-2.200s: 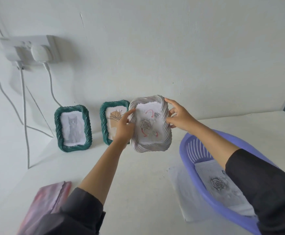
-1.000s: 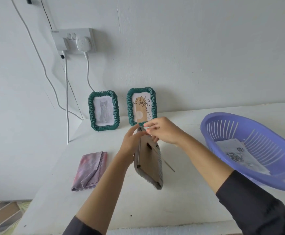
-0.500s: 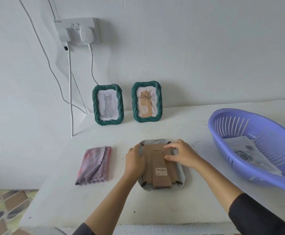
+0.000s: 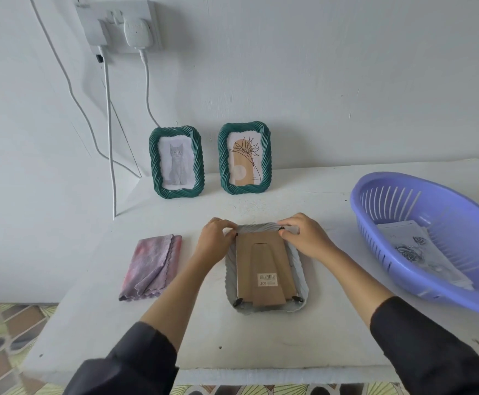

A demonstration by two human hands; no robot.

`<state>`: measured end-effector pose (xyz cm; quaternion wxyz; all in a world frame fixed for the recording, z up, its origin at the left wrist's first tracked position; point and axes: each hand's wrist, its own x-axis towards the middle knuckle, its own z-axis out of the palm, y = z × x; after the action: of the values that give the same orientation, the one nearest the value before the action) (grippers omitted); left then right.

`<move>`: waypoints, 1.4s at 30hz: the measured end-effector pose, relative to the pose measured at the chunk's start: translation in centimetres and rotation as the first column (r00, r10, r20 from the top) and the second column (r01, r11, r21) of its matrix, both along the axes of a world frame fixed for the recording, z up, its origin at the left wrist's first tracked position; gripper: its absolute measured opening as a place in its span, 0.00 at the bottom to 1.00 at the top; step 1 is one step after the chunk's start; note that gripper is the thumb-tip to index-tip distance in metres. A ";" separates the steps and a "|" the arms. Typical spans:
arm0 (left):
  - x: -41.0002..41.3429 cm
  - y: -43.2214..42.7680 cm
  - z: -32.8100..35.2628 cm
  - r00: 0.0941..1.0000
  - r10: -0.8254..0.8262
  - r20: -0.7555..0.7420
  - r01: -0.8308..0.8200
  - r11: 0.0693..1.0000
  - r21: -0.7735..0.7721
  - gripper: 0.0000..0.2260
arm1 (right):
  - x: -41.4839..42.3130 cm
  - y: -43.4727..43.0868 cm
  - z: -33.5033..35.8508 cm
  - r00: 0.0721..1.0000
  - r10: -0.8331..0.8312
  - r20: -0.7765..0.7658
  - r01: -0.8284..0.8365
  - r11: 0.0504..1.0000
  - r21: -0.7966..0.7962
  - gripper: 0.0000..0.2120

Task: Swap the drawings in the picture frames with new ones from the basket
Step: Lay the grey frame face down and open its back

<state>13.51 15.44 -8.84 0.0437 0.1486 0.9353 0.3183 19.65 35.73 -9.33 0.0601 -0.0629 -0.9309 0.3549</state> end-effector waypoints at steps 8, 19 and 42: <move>-1.6 -0.4 -0.5 0.998 -0.069 0.006 0.068 0.996 0.051 0.07 | -1.5 0.4 -0.3 1.000 0.014 -0.013 -0.013 0.998 0.053 0.07; -1.5 0.8 -1.0 0.997 0.073 0.021 -0.075 0.985 0.157 0.05 | -2.0 -0.3 -0.6 0.996 -0.031 -0.084 0.032 0.999 0.007 0.05; 5.2 -3.4 -2.4 0.992 -0.122 -0.001 0.114 0.924 0.365 0.05 | 8.2 -2.0 -2.8 0.984 0.007 -0.179 -0.012 1.000 -0.024 0.04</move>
<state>18.71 12.06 -11.28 0.0446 0.2069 0.8488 0.4845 27.86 33.72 -12.12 0.1411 -0.0271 -0.9175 0.3709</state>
